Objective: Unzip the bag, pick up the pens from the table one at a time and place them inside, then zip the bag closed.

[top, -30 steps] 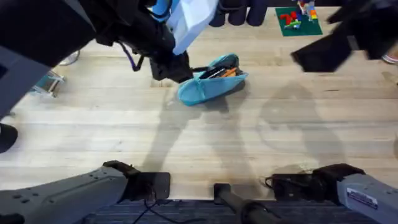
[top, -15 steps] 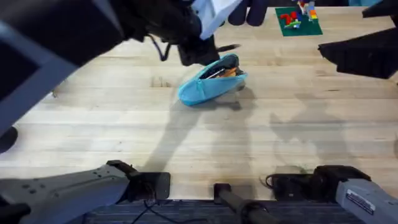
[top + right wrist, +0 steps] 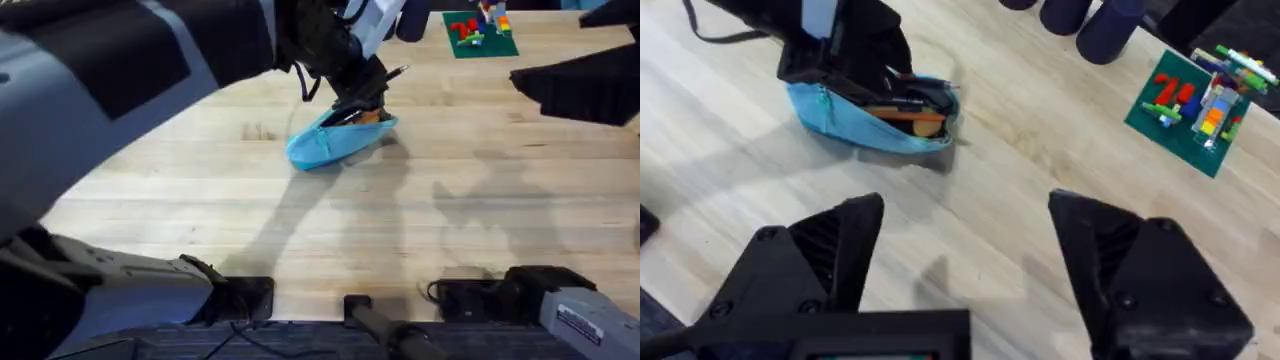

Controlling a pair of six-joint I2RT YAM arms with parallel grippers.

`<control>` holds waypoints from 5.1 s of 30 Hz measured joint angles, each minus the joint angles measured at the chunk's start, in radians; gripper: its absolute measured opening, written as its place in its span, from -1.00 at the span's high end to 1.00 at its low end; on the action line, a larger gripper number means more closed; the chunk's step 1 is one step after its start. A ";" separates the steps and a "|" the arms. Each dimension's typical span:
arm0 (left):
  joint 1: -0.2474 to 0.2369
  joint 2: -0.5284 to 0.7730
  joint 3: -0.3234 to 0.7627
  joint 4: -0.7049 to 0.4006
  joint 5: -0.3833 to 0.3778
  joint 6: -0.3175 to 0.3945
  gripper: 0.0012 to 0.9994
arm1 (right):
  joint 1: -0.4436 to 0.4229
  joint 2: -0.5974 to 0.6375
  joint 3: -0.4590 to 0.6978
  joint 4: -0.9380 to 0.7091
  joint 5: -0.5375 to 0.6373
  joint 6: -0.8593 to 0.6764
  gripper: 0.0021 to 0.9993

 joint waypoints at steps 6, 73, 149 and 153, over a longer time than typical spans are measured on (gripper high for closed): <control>0.000 0.027 0.000 -0.017 0.006 -0.063 0.92 | 0.000 0.000 0.000 0.000 -0.002 0.000 -0.99; 0.026 -0.186 0.006 -0.330 -0.006 0.093 -0.99 | 0.000 0.000 0.000 0.016 -0.002 0.000 -0.99; 0.557 -0.878 -0.629 -0.232 0.195 0.254 -0.99 | 0.133 0.065 0.000 0.023 -0.002 0.000 -0.99; 0.557 -0.874 -0.629 -0.231 0.208 0.254 -0.99 | 0.164 0.065 0.000 0.015 -0.002 0.001 -1.00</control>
